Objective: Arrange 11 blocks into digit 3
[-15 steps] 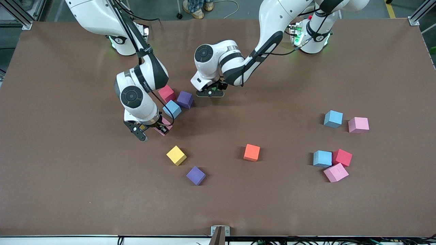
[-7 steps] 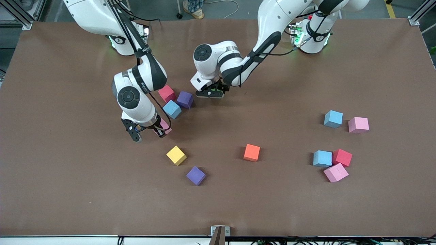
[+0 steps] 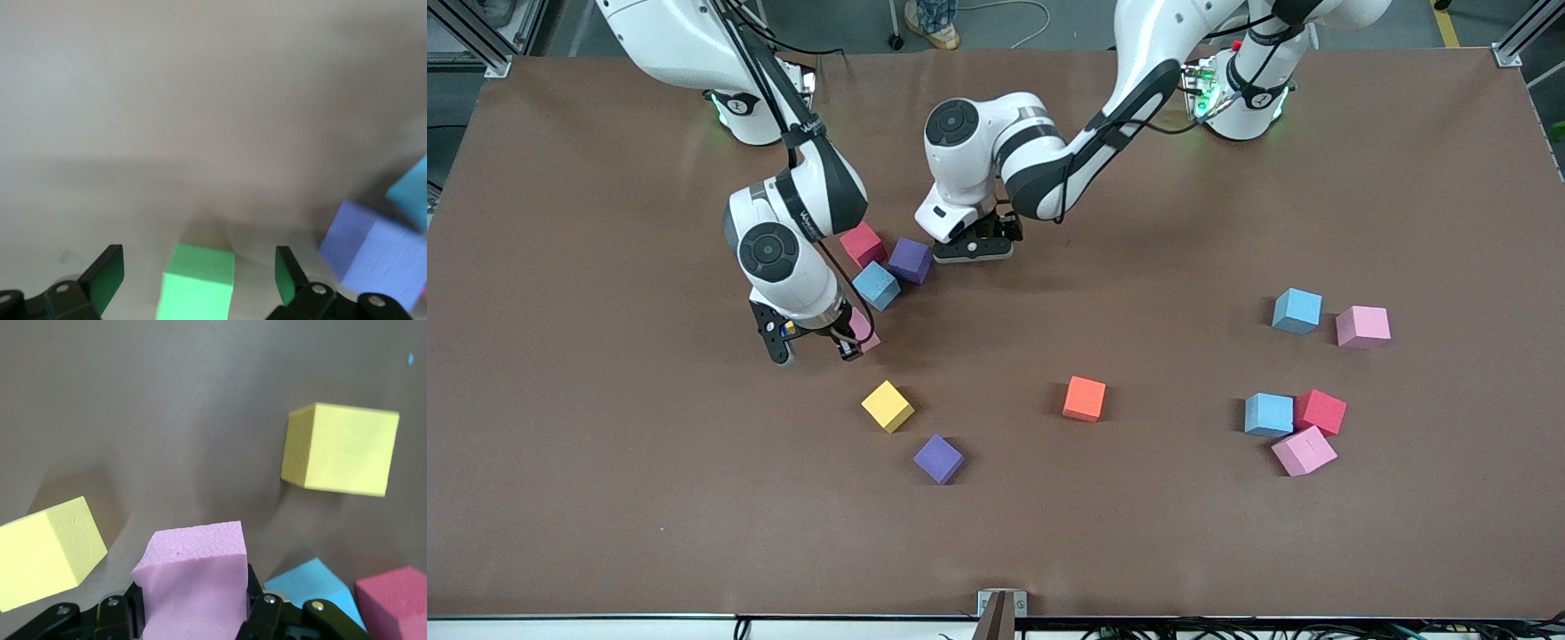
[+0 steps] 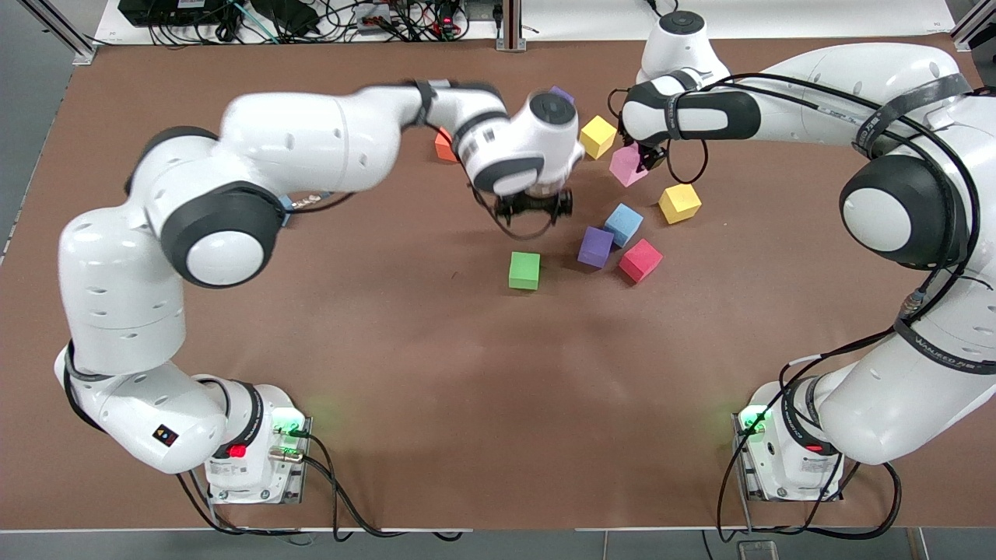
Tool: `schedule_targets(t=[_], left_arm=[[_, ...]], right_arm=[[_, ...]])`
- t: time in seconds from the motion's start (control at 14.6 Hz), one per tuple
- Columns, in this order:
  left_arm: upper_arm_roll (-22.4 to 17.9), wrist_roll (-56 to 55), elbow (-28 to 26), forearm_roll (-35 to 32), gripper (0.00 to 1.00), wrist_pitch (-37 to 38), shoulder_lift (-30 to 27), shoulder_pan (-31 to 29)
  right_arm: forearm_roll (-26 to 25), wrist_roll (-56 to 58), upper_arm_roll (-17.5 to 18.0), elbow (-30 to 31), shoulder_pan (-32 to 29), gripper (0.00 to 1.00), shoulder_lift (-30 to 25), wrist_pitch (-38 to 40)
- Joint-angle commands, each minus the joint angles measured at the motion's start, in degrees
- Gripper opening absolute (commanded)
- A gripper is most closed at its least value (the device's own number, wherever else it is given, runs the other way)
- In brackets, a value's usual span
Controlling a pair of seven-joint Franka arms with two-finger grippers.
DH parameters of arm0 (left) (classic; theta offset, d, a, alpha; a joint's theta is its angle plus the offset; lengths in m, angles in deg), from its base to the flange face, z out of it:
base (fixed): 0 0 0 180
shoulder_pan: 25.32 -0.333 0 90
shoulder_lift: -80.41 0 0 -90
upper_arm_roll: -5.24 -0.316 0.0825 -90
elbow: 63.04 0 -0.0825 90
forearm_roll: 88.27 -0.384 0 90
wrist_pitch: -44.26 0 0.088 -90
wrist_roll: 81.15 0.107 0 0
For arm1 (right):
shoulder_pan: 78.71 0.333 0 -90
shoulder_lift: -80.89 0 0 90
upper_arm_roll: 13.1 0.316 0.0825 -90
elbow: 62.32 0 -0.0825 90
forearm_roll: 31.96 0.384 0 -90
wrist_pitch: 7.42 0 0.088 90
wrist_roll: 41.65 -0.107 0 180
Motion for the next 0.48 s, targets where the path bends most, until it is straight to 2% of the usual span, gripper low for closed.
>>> schedule_targets(t=[0.0,0.21,0.41], left_arm=[[0.75,1.03,1.85,1.73,1.00,2.65,-4.42,-8.50],[0.66,3.21,5.36,1.82,1.00,5.55,-4.60,-14.58],[0.57,7.52,6.08,1.82,1.00,6.96,-4.60,-19.86]], right_arm=[[0.41,-6.92,0.14,-0.17,2.11,0.00,-0.10,0.67],[0.41,-17.19,0.23,0.45,6.32,0.00,-0.54,0.67],[0.41,-27.65,0.14,2.63,10.80,0.00,-1.68,-0.12]])
